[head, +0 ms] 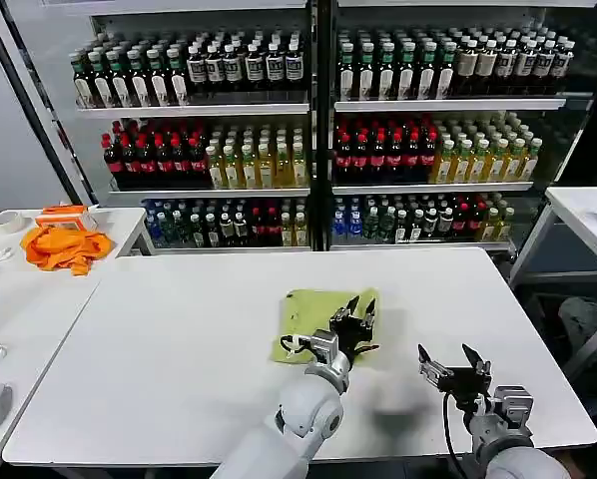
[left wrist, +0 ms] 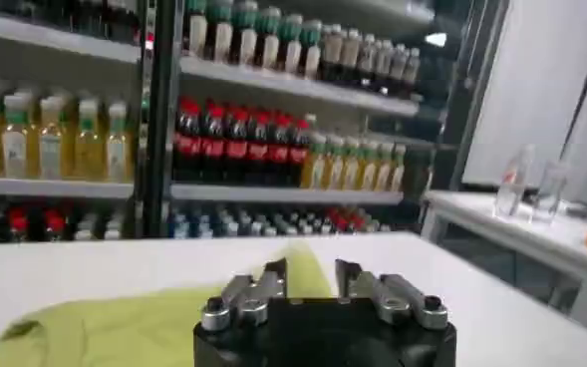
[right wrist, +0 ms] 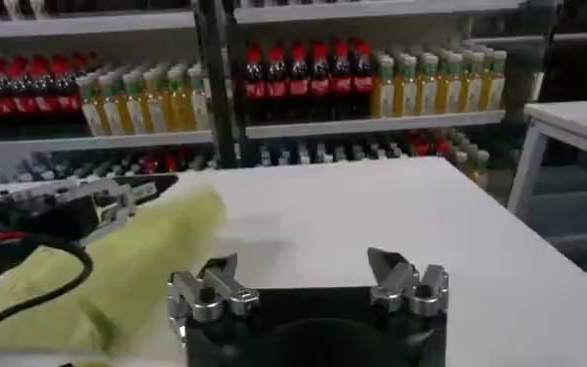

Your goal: Fold and organize the clothes.

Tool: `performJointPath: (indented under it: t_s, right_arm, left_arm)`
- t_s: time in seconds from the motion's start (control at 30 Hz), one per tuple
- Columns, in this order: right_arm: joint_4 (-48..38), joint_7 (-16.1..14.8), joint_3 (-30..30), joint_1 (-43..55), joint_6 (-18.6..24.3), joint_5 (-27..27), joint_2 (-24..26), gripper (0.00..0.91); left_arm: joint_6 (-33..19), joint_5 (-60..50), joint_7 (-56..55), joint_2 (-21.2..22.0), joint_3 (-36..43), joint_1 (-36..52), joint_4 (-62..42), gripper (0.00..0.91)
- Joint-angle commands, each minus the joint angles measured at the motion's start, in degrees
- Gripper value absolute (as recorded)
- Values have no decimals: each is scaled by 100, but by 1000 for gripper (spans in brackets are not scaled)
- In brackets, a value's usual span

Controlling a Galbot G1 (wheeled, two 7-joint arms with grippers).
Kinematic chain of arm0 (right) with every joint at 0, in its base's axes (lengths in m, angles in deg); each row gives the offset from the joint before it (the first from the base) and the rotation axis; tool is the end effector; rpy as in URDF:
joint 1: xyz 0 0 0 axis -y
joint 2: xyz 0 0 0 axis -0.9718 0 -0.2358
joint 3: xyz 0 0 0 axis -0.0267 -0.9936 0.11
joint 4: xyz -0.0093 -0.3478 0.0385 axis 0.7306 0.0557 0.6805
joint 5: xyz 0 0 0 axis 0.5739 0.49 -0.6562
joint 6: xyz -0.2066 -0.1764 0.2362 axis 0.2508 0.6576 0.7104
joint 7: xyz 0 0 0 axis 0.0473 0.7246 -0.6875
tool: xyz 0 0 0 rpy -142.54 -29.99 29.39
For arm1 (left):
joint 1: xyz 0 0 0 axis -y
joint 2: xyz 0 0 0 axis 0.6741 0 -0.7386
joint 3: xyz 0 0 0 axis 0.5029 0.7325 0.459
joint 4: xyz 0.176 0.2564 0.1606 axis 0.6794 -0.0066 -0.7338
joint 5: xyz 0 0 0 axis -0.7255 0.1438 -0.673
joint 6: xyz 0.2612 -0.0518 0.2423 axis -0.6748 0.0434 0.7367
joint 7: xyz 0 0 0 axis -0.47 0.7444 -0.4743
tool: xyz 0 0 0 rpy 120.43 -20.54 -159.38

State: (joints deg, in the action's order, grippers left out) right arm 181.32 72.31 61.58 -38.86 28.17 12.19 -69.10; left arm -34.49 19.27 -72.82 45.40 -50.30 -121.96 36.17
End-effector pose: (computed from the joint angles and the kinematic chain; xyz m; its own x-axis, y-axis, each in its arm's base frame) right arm 0.2116 -0.0676 -0.2309 -0.9305 -0.0188 0.3659 -0.0089 0.9995 0.0288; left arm 0.3373 -0.2170 -0.2907 -0.8744 0.4524 0.1755 0.4212 0.8872 -0.1886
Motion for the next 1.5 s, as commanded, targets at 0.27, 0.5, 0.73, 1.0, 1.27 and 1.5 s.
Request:
performJointPath:
  t_s: [0.27, 0.5, 0.73, 1.0, 1.27, 1.5]
  right_arm:
    - [84, -454, -201, -92, 1498, 1048, -39, 907]
    - [90, -487, -120, -279, 1529, 1446, -231, 907]
    - [127, -519, -86, -433, 1599, 1501, -355, 907]
    - [314, -591, 30, -660, 1532, 1732, -487, 907]
    - [455, -585, 101, -755, 1550, 1812, -569, 907]
    - [600, -564, 110, -862, 1530, 1952, -666, 907]
  left_arm:
    - [-670, -286, -68, -1441, -2486, -1915, 2468, 907]
    - [-594, -732, 204, -1440, -3222, -3275, 3183, 907]
    - [-597, -866, 349, -1295, -3226, -3883, 3588, 907]
    - [-579, -901, 428, -1347, -3300, -4111, 3813, 907]
    - [-588, -904, 426, -1379, -3363, -4263, 3971, 907]
    - [-619, -895, 430, -1410, -3439, -4385, 4082, 907]
